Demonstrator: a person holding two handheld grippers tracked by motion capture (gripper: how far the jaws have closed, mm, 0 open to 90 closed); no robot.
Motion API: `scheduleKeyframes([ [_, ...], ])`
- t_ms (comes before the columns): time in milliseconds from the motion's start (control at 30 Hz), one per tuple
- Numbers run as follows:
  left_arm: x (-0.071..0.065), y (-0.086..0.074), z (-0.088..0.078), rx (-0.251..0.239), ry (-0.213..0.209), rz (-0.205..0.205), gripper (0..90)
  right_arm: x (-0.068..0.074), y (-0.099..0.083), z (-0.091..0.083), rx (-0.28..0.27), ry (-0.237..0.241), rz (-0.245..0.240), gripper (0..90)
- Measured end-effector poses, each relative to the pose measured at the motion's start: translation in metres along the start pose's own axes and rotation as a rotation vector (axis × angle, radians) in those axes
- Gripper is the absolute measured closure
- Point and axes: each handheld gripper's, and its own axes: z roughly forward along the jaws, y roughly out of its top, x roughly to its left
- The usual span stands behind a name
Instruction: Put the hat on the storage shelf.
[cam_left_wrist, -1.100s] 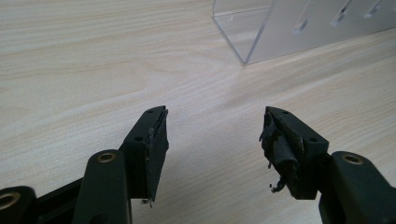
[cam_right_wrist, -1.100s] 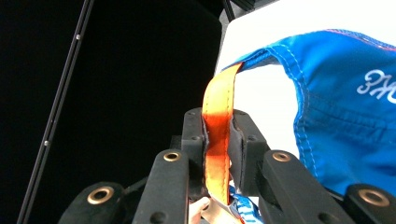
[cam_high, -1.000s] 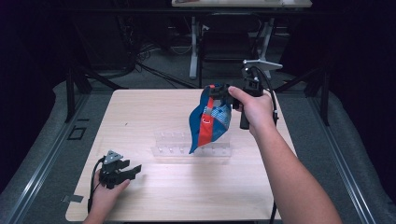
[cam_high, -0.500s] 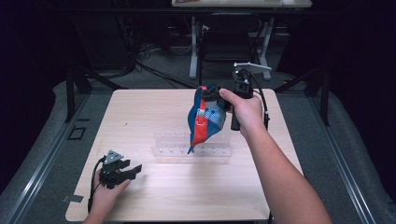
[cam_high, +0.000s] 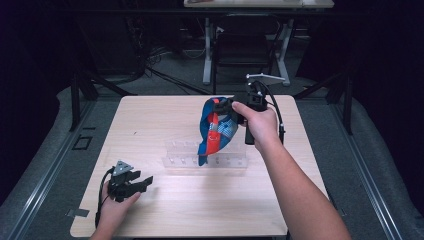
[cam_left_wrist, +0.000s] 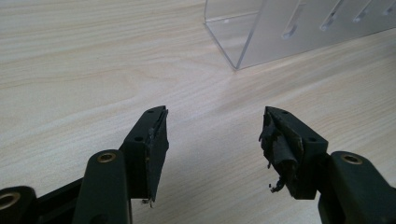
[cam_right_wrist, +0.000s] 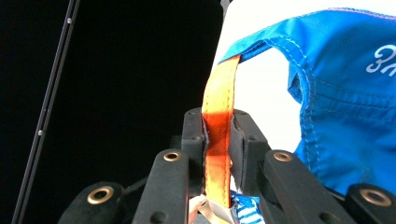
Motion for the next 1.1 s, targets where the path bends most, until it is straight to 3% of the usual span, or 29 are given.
scheduleKeyframes([
  [467,0.004,0.000,-0.001,-0.007,0.005,-0.008,41.1,-0.016,-0.006,0.018,0.044,-0.050,0.011,77.1],
  [1100,0.005,-0.001,0.000,-0.017,0.008,-0.015,41.0,-0.023,-0.008,0.007,0.019,-0.091,-0.014,64.5],
])
